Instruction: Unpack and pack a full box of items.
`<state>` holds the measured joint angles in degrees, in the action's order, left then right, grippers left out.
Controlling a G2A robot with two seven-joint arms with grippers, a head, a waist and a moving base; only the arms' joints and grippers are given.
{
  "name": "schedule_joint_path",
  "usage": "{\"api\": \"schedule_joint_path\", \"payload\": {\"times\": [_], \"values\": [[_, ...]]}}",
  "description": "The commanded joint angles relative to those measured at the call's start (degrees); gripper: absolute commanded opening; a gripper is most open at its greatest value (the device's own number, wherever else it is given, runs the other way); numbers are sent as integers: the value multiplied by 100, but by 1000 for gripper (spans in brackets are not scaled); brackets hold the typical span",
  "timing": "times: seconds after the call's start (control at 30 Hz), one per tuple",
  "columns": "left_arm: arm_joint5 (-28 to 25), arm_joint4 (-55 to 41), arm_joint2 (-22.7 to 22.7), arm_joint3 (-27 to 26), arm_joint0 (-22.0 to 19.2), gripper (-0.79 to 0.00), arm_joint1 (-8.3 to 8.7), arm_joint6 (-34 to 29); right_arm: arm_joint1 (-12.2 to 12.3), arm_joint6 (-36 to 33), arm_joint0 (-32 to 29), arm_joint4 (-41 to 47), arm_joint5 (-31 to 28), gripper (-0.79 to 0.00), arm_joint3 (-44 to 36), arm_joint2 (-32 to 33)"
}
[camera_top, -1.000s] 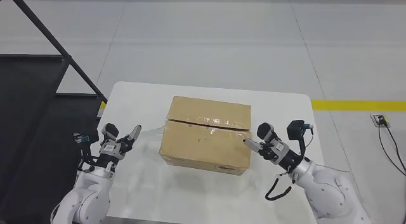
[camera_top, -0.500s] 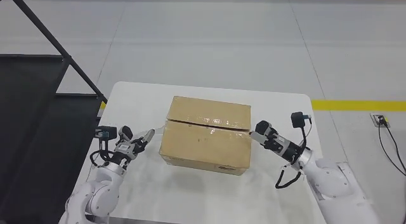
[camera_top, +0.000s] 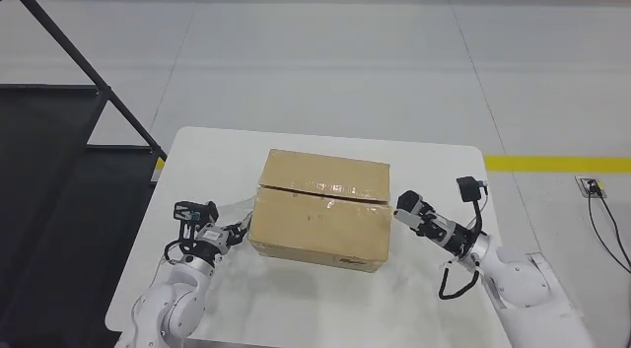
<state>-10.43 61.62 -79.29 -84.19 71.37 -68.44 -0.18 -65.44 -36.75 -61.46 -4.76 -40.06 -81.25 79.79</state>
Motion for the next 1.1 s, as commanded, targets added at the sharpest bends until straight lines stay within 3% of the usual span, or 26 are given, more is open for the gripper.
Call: {"api": "schedule_joint_path", "payload": {"times": [0.0, 0.67, 0.9, 1.07], "values": [[-45, 6, -6, -16, 15, 0, 0, 35, 8, -33, 17, 6, 11, 0, 19, -9], [-119, -97, -222, -309, 339, 0, 6, 263, 37, -543, 300, 537, -119, 0, 246, -413], [-68, -434, -427, -583, 514, 0, 0, 456, 97, -1228, 281, 1594, -707, 0, 291, -419], [-469, -873, -635, -969, 710, 0, 21, 356, 219, -1858, 145, 1964, -890, 0, -2, -415]]}}
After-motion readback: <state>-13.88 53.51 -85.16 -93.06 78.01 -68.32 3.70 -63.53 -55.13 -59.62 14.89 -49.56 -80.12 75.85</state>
